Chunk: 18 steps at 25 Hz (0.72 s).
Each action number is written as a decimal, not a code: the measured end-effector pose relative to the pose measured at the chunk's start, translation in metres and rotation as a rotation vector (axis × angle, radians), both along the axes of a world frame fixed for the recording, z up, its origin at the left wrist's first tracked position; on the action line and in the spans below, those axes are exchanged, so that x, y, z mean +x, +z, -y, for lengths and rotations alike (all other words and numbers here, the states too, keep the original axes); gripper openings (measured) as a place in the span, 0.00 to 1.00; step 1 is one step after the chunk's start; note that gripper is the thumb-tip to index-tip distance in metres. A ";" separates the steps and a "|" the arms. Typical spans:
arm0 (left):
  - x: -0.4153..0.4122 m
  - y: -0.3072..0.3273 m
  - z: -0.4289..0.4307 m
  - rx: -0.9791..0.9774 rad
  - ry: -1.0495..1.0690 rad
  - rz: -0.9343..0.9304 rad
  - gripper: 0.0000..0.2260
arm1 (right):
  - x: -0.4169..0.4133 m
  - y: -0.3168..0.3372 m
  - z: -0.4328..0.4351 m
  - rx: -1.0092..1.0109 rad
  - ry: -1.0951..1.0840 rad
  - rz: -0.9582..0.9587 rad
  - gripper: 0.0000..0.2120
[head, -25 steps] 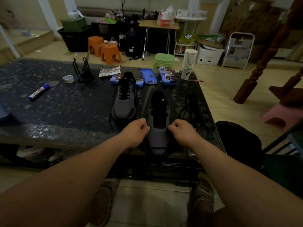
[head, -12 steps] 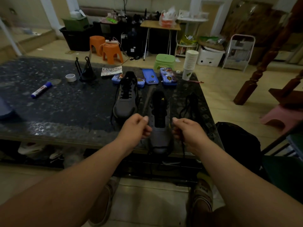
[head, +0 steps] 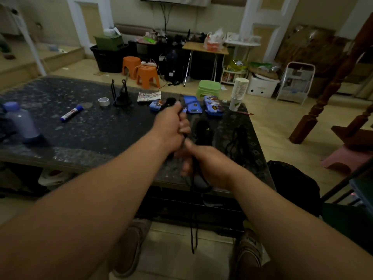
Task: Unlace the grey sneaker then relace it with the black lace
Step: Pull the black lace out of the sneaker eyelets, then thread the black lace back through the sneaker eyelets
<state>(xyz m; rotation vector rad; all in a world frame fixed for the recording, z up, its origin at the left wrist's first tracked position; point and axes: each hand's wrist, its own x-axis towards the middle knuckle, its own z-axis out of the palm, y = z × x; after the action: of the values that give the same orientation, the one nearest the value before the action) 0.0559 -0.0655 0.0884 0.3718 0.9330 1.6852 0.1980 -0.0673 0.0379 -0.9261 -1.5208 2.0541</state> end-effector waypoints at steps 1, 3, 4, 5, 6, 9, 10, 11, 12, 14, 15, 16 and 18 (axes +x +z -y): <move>-0.020 0.005 0.002 -0.016 0.078 -0.090 0.10 | 0.004 -0.009 0.005 0.016 0.006 0.080 0.14; -0.058 0.001 0.012 -0.100 0.214 -0.426 0.04 | 0.016 -0.017 0.001 0.023 -0.103 0.161 0.11; -0.070 -0.006 0.019 -0.173 0.233 -0.621 0.03 | 0.020 -0.013 -0.005 0.032 -0.174 0.174 0.11; -0.076 -0.018 0.025 -0.237 0.214 -0.802 0.07 | 0.021 -0.006 -0.013 0.049 -0.230 0.191 0.12; -0.075 -0.032 0.031 -0.231 0.145 -0.927 0.11 | 0.018 0.003 -0.020 0.052 -0.266 0.199 0.12; -0.042 -0.069 0.045 -0.045 -0.274 -1.008 0.14 | -0.014 0.027 -0.032 -0.033 -0.283 0.149 0.15; -0.027 -0.075 0.050 -0.002 -0.400 -0.975 0.12 | -0.027 0.033 -0.032 -0.074 -0.276 0.120 0.15; -0.014 -0.084 0.054 0.006 -0.468 -0.952 0.10 | -0.039 0.036 -0.031 -0.088 -0.262 0.102 0.15; -0.009 -0.091 0.058 0.000 -0.471 -0.910 0.09 | -0.051 0.039 -0.031 -0.079 -0.246 0.095 0.15; -0.016 -0.101 0.061 -0.044 -0.363 -0.825 0.08 | -0.066 0.043 -0.035 -0.033 -0.243 0.100 0.14; -0.029 -0.105 0.062 -0.074 -0.288 -0.774 0.10 | -0.072 0.044 -0.039 -0.017 -0.253 0.097 0.13; -0.043 -0.104 0.063 -0.106 -0.191 -0.696 0.13 | -0.077 0.045 -0.044 -0.018 -0.273 0.088 0.12; -0.075 -0.096 0.058 -0.130 -0.008 -0.439 0.18 | -0.095 0.040 -0.052 -0.025 -0.298 0.075 0.10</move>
<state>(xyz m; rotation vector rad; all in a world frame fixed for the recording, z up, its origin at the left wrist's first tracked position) -0.0191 -0.1235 -0.0077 0.6732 1.3512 1.5528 0.1033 -0.0152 0.0783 -1.1742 -1.3045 1.8467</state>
